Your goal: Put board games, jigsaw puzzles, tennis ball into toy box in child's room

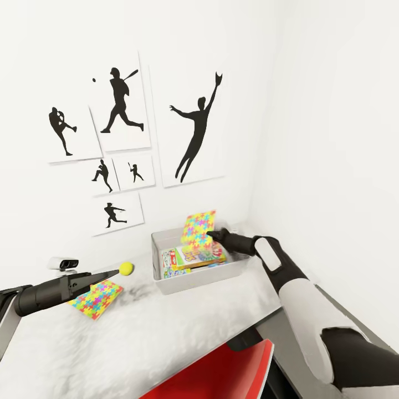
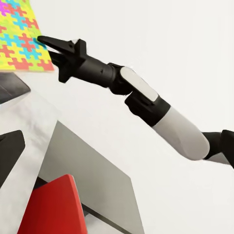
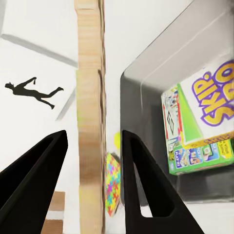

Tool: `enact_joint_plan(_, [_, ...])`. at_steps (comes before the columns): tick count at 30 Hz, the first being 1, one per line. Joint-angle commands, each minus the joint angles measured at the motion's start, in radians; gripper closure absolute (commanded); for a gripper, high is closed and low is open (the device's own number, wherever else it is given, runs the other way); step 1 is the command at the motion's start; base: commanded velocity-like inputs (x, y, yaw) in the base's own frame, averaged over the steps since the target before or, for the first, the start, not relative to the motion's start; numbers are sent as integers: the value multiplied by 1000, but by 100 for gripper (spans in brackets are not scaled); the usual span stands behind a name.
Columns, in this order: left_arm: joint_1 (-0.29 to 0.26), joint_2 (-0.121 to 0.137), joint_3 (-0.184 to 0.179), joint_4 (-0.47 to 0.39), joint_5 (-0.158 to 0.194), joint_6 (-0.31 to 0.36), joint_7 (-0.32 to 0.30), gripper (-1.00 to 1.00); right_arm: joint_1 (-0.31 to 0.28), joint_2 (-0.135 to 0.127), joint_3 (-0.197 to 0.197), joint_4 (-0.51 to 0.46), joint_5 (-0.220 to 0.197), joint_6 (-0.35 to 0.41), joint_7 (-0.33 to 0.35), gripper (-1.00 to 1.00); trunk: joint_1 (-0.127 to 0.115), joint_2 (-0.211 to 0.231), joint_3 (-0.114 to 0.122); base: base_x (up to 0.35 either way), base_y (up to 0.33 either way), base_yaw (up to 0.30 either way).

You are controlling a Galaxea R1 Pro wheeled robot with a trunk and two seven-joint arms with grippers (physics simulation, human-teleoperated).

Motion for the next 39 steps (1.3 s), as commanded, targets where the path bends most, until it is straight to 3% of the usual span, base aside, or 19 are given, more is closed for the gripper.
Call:
enact_joint_plan(1, [0,0,0,0,1,11,-2,-100,-34,3,0,36,3,4,-25,100,1,-2,-2,0,0,0])
enact_joint_plan(5, [-1,0,0,0,1,11,-3,-100,-122,10,0,122,2,5,-160,100,1,-2,-2,0,0,0])
enact_joint_plan(11, [0,0,0,0,1,11,-2,-100,-194,38,-1,147,-2,9,-299,100,1,-2,-2,0,0,0])
enact_joint_plan(20, [-1,0,-1,0,1,11,-1,-100,-206,41,-1,142,-10,21,-309,100,1,-2,-2,0,0,0])
enact_joint_plan(28, [-1,0,0,0,1,11,-5,-100,-206,38,-1,140,-66,49,-307,100,1,-2,-10,0,0,0])
enact_joint_plan(39, [-1,0,0,0,1,11,-7,-100,-205,29,-2,144,-72,51,-307,100,1,-2,-28,0,0,0])
